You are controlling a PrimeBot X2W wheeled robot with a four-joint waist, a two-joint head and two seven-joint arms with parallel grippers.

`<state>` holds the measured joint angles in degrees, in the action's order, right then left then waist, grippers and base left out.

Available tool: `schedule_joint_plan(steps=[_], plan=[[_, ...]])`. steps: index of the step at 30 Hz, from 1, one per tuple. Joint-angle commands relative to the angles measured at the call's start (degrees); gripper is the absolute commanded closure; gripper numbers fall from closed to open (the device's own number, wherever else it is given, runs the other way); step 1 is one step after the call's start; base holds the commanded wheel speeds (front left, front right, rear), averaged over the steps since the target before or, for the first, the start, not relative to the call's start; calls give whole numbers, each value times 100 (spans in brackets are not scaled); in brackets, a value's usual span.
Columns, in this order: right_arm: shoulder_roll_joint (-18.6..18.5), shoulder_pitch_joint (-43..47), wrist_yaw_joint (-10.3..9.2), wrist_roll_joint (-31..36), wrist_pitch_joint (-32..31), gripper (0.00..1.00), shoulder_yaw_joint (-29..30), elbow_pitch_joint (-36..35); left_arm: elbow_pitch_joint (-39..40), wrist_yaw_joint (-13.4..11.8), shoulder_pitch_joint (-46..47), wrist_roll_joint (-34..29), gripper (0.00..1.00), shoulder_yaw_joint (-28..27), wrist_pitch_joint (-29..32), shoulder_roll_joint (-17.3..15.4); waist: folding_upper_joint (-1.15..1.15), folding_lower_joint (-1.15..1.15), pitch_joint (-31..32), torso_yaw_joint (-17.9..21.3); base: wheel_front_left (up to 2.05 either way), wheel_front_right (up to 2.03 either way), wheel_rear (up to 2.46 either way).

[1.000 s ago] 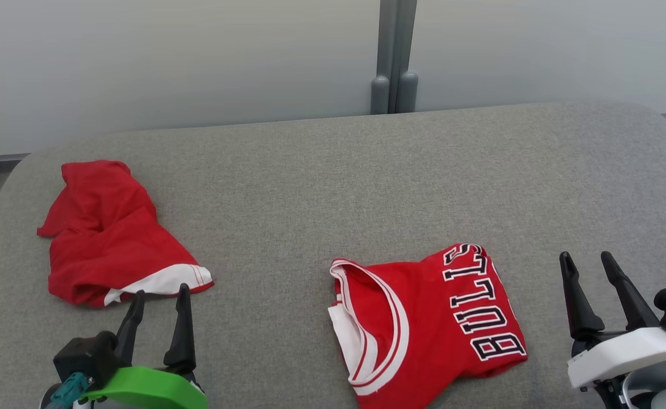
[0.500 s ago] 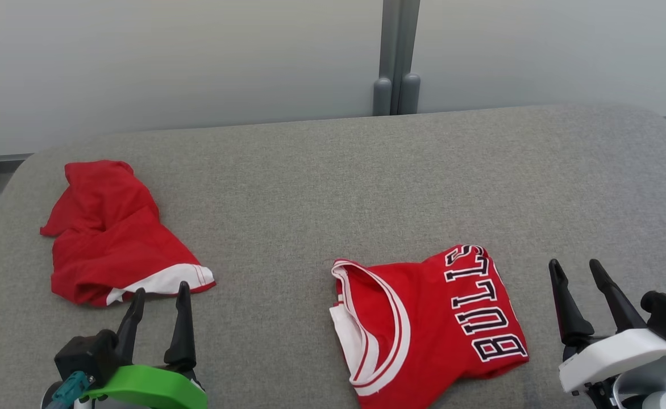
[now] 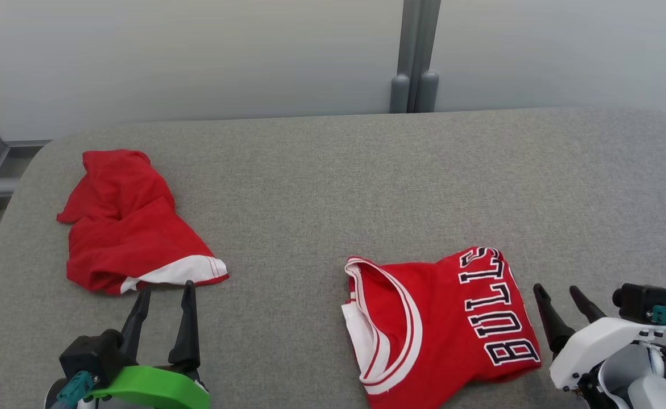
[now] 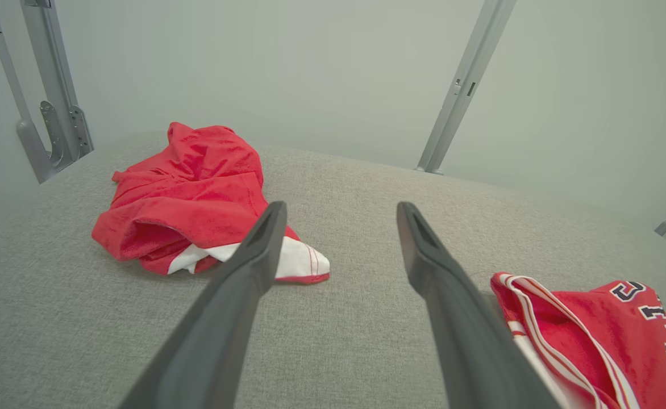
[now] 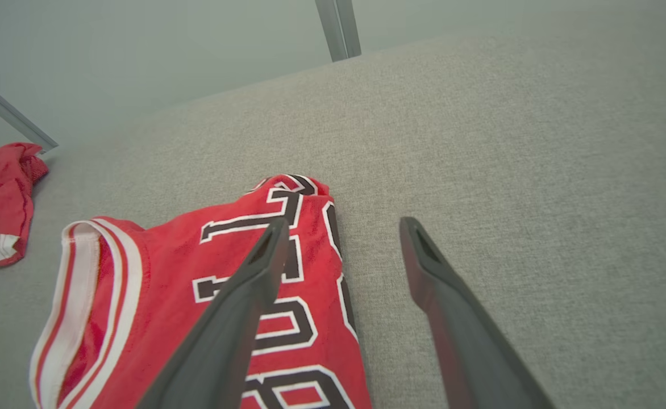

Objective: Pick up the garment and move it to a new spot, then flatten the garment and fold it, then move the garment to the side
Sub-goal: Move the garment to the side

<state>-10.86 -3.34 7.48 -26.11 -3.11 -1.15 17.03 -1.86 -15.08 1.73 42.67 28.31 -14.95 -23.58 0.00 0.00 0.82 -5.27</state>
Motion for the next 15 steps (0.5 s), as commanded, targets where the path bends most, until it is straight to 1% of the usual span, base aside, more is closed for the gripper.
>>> schedule_joint_plan(steps=[1,5,8,10,15], plan=[[-42,-78,1,-63,-43,0,-47,161,2,7,-4,-44,0,0,-9,-36,0,0,-7,-36,0,0,0],[-45,-308,2,-323,-90,0,-154,600,10,-10,17,-29,0,5,6,-41,0,0,-24,-83,0,0,0],[-22,-410,2,-502,-102,0,-229,772,12,-12,24,-21,0,15,22,-38,0,0,-32,-101,0,0,0],[26,-506,2,-806,-178,0,-275,944,13,-8,38,-10,0,26,42,-35,0,0,-41,-117,0,0,0],[-91,-755,2,-1100,-225,0,-459,1360,12,3,72,9,0,28,63,-65,0,0,-61,-166,0,0,0]])
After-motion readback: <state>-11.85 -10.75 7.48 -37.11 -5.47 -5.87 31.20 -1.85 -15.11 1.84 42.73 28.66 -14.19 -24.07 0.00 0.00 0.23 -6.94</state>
